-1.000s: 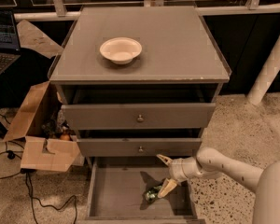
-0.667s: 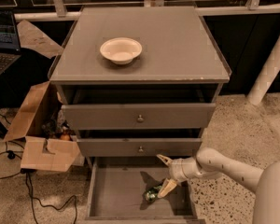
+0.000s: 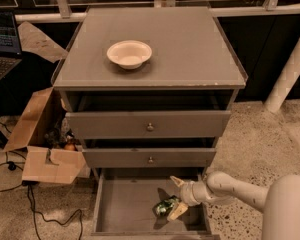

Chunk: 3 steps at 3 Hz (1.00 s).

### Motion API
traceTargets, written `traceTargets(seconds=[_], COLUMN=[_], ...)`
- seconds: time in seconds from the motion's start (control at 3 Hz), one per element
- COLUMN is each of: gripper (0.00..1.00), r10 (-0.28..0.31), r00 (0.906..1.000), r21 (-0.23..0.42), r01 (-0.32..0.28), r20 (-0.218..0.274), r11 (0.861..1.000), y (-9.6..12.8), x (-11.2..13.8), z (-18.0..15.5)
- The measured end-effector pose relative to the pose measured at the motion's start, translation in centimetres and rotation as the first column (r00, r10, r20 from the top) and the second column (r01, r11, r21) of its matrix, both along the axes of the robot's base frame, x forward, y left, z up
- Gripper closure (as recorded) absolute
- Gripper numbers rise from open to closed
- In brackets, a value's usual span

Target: Pick green can from bottom drawer and place on counter

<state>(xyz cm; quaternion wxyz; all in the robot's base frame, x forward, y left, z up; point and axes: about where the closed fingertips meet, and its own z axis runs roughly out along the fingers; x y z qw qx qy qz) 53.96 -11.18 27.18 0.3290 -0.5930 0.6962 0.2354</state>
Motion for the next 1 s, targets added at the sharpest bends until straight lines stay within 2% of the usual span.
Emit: traceTargets(seconds=[0.33, 0.67, 1.0], gripper=[0.0, 0.0, 0.0], r10=[-0.008, 0.033, 0.124], r00=[0.9994, 0.9981, 0.9902], r21=[-0.006, 0.01, 0.047], r01=[0.008, -0.032, -0.121], r20=[-0.035, -0.052, -0.064], r11=[1.0, 0.999, 0.992], y=[-0.6, -0.9, -0.6], x=[-0.4, 0.2, 2.2], z=[-3.7, -6.5, -9.0])
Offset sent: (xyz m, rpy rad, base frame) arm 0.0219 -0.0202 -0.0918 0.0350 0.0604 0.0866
